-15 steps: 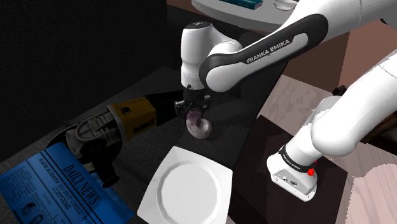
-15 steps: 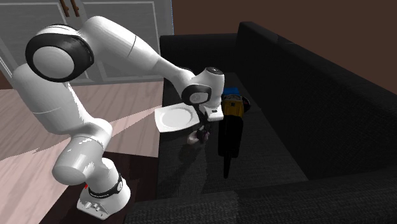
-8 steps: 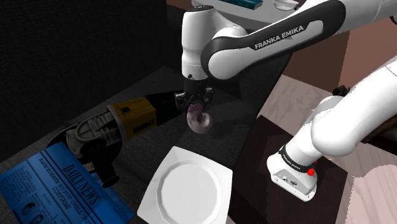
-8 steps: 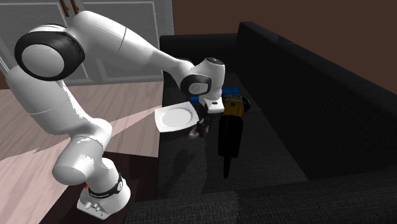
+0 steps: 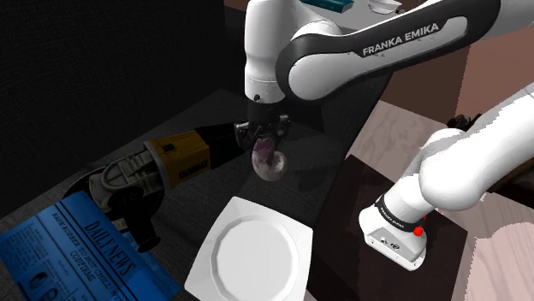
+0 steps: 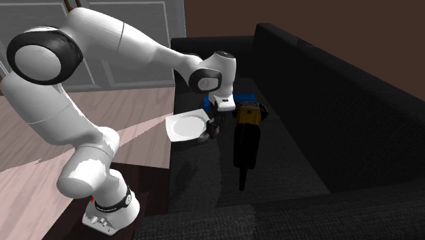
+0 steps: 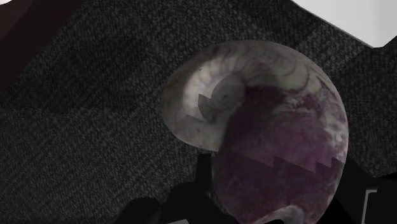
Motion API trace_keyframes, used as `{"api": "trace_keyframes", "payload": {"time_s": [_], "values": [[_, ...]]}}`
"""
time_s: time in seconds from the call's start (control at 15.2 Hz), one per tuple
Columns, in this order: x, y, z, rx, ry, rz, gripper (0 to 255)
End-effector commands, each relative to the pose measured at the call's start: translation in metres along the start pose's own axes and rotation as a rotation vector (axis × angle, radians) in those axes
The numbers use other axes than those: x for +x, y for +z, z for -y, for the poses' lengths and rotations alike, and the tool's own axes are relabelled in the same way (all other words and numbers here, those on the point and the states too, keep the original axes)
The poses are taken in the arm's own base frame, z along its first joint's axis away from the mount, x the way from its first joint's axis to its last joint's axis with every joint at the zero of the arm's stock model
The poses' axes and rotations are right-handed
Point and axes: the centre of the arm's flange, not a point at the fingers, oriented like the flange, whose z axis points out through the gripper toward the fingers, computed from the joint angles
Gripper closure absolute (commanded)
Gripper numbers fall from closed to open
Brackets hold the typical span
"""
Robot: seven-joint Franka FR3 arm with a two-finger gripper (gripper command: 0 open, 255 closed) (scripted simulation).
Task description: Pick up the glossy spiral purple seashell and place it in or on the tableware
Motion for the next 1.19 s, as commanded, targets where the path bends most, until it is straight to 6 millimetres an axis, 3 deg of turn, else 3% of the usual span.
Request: {"api": "trace_keyframes", "payload": {"time_s": [0.0,0.92,1.12], "values": [[-0.021,0.001,0.014,0.0,0.001,0.0,255],[-0.183,0.007,0.101,0.0,0.001,0.0,255],[-0.182,0.023,0.102,0.0,0.001,0.0,255]]}}
